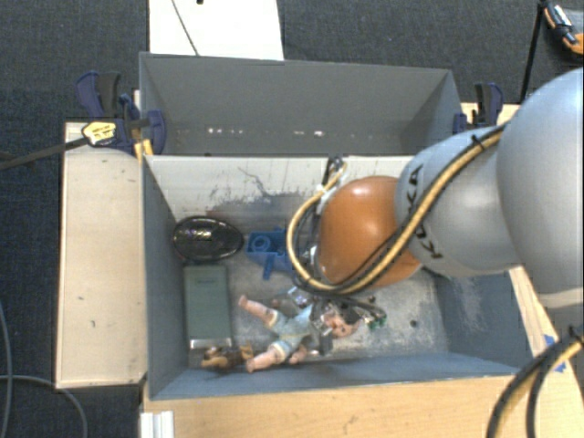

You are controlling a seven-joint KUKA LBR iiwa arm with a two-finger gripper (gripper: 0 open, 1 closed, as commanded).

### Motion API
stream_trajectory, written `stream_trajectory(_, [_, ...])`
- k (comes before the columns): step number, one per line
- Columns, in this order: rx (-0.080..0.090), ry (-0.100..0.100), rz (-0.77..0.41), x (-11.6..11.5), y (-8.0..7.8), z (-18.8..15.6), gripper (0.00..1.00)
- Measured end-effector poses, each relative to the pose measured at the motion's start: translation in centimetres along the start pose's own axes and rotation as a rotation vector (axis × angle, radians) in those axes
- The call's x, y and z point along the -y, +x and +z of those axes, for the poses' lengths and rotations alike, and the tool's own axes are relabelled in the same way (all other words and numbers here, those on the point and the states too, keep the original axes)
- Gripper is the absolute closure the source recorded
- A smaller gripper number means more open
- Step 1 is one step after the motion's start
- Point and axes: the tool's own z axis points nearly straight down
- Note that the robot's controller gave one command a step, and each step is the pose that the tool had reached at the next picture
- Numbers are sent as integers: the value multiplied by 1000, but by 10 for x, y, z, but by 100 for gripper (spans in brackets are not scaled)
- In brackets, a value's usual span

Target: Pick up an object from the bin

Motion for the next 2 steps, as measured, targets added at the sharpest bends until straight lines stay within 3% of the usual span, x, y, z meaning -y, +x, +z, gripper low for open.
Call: stream_trajectory(2, [-2,-2,3,-1,2,-25,100])
